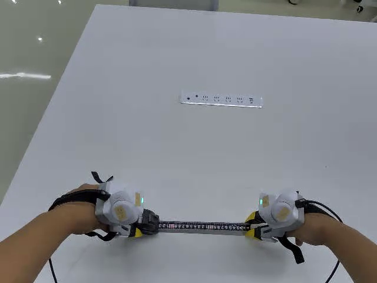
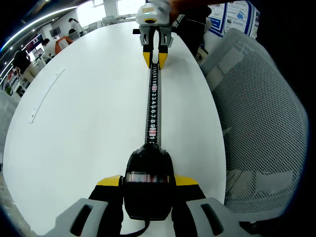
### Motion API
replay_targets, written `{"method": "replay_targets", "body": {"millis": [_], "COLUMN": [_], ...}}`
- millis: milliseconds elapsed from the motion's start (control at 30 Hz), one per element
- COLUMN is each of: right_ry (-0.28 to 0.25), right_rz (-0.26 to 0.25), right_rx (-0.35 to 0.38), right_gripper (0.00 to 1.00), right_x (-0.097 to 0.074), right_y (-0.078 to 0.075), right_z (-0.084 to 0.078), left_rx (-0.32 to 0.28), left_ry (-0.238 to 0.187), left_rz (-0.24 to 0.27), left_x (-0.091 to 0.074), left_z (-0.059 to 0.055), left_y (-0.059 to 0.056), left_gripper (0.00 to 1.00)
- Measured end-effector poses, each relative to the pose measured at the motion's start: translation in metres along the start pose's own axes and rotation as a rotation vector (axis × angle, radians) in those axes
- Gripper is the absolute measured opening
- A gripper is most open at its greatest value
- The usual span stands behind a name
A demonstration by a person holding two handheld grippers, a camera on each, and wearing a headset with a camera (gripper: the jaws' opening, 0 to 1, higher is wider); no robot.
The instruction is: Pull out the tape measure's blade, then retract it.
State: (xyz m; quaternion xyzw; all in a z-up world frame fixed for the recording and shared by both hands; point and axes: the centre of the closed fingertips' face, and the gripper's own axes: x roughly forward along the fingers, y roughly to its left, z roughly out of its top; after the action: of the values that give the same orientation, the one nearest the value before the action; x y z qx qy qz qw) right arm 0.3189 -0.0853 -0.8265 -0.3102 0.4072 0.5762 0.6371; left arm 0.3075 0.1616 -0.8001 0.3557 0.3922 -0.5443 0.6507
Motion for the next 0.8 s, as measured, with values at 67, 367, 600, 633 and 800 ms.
{"method": "replay_targets", "body": {"millis": [67,367,600,633,800], "right_ry": [0.002,0.013,0.011,0.008,-0.005], "right_rz": [-0.002,0.005,-0.024,-0.035,-0.08], "right_rx": [0.002,0.054,0.029,0.021,0.055], "right_gripper": [0.14,0.15,0.15,0.15,0.28], "right_x": [0.0,0.0,0.001,0.001,-0.002], "right_y": [0.0,-0.002,0.0,0.0,0.001], "right_z": [0.0,0.003,0.0,0.0,-0.003], "left_rx": [-0.003,-0.005,-0.098,-0.105,-0.226], "left_ry": [0.0,-0.008,0.01,0.002,-0.048], "left_rz": [0.0,0.003,0.056,0.063,0.096], "left_x": [0.0,0.0,-0.007,-0.009,-0.015], "left_z": [0.0,0.001,-0.013,-0.013,-0.017], "left_y": [0.0,0.001,0.014,0.015,0.018], "left_gripper": [0.34,0.35,0.51,0.53,0.64]}}
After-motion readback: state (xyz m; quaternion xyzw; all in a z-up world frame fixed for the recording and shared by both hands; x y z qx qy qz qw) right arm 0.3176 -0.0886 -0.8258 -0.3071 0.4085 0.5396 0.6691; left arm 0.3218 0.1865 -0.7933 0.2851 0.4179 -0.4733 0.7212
